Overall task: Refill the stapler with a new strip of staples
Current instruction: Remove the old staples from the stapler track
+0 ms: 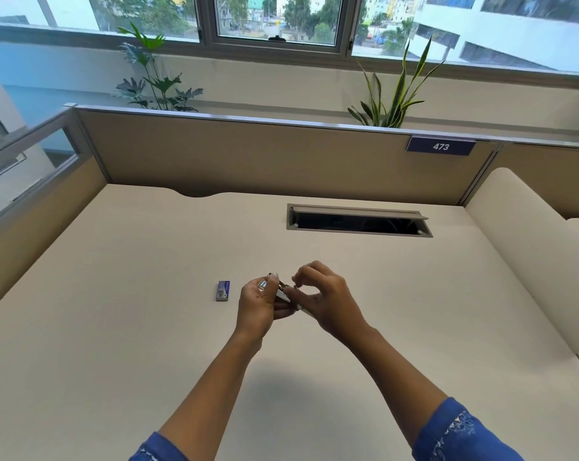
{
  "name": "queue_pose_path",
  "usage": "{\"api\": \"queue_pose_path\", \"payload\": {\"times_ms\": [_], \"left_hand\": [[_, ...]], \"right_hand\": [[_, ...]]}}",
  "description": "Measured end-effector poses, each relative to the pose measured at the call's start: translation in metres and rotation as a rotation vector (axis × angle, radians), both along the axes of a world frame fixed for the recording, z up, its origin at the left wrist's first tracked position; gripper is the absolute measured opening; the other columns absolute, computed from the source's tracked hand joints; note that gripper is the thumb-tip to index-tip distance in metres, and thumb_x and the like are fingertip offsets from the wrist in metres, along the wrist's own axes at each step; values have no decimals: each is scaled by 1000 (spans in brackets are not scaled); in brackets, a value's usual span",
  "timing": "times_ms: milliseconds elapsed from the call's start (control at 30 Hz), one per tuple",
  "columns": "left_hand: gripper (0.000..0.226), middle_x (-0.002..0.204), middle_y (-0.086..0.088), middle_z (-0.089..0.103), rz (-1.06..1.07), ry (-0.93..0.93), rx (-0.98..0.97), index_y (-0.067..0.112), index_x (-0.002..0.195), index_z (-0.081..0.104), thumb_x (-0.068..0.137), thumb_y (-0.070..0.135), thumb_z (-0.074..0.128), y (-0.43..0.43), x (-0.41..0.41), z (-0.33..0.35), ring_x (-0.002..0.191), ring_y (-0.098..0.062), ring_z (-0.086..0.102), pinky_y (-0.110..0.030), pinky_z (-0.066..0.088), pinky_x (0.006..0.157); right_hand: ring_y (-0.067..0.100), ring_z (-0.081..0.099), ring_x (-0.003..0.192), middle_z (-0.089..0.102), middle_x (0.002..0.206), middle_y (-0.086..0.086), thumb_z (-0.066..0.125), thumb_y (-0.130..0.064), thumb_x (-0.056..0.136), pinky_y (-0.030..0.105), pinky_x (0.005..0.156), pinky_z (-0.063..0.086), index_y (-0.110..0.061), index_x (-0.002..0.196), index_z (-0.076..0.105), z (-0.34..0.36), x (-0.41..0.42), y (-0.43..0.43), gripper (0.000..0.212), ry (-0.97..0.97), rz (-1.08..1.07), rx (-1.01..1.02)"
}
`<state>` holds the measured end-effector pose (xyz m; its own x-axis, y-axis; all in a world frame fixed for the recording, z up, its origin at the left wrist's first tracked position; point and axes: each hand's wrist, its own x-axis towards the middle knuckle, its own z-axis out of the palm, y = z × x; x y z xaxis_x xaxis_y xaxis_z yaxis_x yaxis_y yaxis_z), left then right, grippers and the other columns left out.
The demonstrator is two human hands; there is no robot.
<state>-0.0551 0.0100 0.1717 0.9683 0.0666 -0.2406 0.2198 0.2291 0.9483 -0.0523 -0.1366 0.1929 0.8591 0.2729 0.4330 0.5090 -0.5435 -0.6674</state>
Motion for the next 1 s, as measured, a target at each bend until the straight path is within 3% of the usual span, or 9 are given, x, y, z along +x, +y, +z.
{"api": "queue_pose_path", "payload": {"times_ms": [67, 167, 267, 367, 500, 633, 867, 1000], "left_hand": [[39, 70, -15, 72, 9, 1, -1, 4, 80, 63, 100, 33, 47, 1, 2, -2, 69, -33, 74, -28, 59, 58], [34, 72, -11, 73, 56, 10, -12, 5, 85, 60, 99, 34, 48, 5, 9, -5, 70, -30, 75, -28, 60, 57], [30, 73, -11, 72, 66, -4, 1, 7, 88, 58, 98, 35, 51, 8, 13, -9, 69, -29, 75, -29, 60, 57], [30, 82, -14, 71, 46, 5, 5, 8, 98, 57, 96, 37, 53, 9, 12, -15, 72, -28, 75, -31, 61, 60], [40, 88, -20, 72, -33, 39, -22, 3, 111, 55, 94, 40, 55, 11, 12, -21, 76, -30, 75, -35, 62, 66], [44, 79, -16, 75, -77, 43, -44, 2, 109, 59, 95, 43, 53, 13, 11, -24, 77, -32, 75, -33, 61, 65], [50, 82, -11, 76, -109, 55, -47, 9, 107, 63, 86, 54, 56, 18, 13, -27, 77, -33, 75, -30, 60, 63], [51, 82, -14, 72, -97, 59, -22, 3, 101, 64, 90, 51, 52, 17, 14, -29, 71, -29, 75, -28, 59, 60]], "right_hand": [[25, 65, 72, 61, 77, 5, 70, -15, 89, 32, 66, 60, -9, 78, 55, -1, 2, 1, 19, 60, -20, 72], [21, 70, 62, 63, 72, 3, 72, -15, 87, 20, 54, 53, -14, 83, 53, -5, 2, 0, 19, 135, -77, 198], [13, 71, 66, 67, 75, -1, 73, -15, 86, 18, 58, 55, -22, 93, 56, -11, 0, 1, 20, 212, -94, 262], [10, 68, 71, 68, 81, 2, 68, -9, 87, 19, 64, 56, -22, 97, 62, -18, 0, 4, 17, 233, -77, 200], [8, 65, 74, 65, 96, 0, 58, -1, 88, 14, 67, 52, -23, 107, 70, -21, 2, 7, 31, 258, -39, 100], [10, 64, 72, 65, 96, -1, 60, -4, 90, 16, 67, 52, -24, 114, 73, -21, 4, 12, 34, 262, -34, 67], [14, 67, 68, 65, 89, -7, 63, -10, 91, 23, 65, 56, -26, 112, 74, -21, 4, 21, 29, 229, -67, 83], [11, 65, 66, 67, 86, -5, 65, -11, 90, 23, 63, 54, -27, 110, 75, -22, 6, 25, 28, 207, -87, 84]]}}
